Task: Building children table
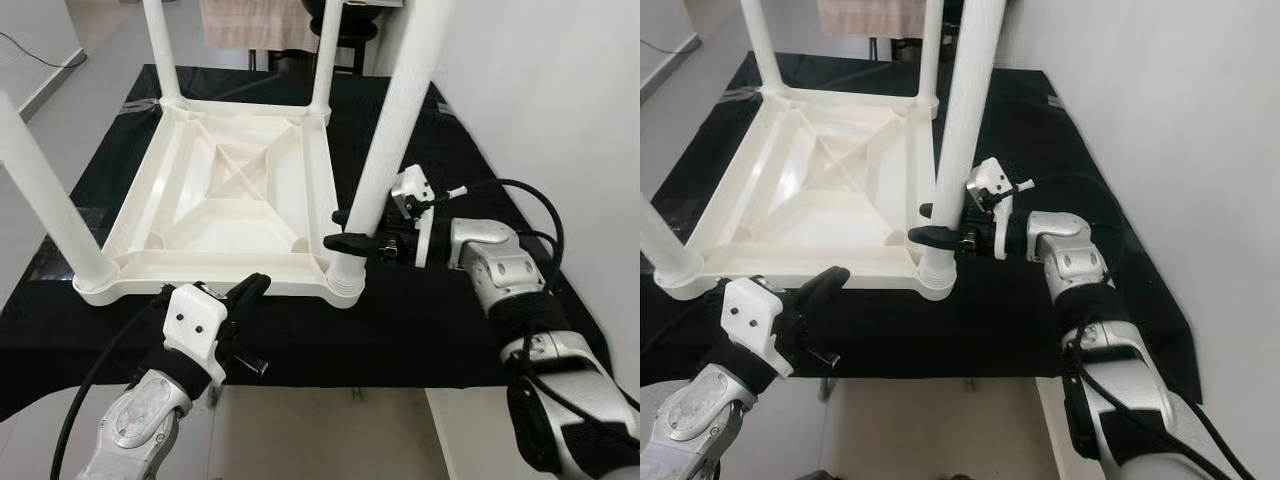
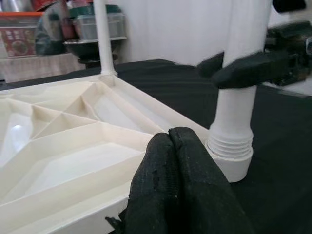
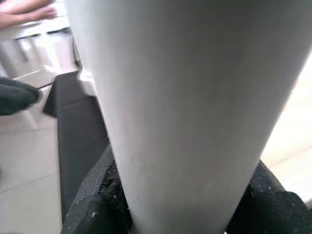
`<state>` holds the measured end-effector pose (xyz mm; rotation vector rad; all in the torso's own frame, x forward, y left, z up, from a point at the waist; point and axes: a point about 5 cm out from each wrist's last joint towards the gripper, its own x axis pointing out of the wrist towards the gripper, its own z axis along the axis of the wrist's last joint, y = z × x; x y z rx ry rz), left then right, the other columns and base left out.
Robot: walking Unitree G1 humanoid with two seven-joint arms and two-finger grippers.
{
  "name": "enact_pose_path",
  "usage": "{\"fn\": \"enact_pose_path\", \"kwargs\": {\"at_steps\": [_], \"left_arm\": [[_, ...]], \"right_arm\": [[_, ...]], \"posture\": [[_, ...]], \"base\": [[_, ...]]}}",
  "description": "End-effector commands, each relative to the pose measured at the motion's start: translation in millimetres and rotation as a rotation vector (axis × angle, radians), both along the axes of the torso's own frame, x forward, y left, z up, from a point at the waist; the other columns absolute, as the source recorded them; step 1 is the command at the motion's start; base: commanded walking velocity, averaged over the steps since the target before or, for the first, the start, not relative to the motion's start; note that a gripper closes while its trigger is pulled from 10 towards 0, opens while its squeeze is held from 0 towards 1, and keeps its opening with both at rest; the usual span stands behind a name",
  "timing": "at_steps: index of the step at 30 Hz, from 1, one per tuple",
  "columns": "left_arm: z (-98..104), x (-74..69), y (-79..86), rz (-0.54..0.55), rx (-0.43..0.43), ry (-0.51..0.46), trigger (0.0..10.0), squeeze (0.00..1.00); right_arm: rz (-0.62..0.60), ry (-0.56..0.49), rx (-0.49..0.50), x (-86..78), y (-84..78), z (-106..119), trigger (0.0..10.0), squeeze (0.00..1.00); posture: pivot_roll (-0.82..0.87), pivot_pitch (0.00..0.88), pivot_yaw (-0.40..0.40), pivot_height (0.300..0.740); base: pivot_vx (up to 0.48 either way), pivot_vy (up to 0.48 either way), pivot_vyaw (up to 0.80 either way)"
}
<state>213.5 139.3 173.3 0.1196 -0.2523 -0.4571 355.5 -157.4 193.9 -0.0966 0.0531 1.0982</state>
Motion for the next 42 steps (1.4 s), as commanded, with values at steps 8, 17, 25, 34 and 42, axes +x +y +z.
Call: {"fn": "enact_pose_path", "kwargs": {"at_steps": [8,17,25,34,42], "left_arm": [[0,-7.5,4.8,-0.041,-0.072,0.014,10.0,0.0],[-7,-17.5,1.6,-0.071,-0.07,0.174,10.0,0.0],[-16,-45.1,-15.5,-0.073,-0.139,0.278,10.0,0.0],[-18,-36.7,-6.8,0.015,-0.119,0.199,10.0,0.0],[-21,-33.5,-6.0,0.03,-0.184,0.236,10.0,0.0]], "right_arm": [[-0.623,0.221,-0.062,-64.8,37.6,-68,0.0,0.0],[-0.588,0.148,-0.041,-40.1,42.3,-56,2.2,0.0],[-0.531,0.062,0.02,-20.8,38.1,-25,10.0,1.0],[-0.246,-0.032,0.014,-21.7,32.6,3,10.0,0.05],[-0.137,-0.044,0.065,5.8,7.3,19,0.0,0.0]], "posture": [[0.04,0.144,-0.087,0.74],[0.06,0.139,-0.087,0.74],[0.06,0.146,-0.076,0.74],[0.07,0.141,-0.082,0.74],[0.09,0.125,-0.089,0.74]], "base": [[0.0,0.0,0.0],[0.0,0.0,0.0],[0.0,0.0,0.0],[0.0,0.0,0.0],[0.0,0.0,0.0]]}}
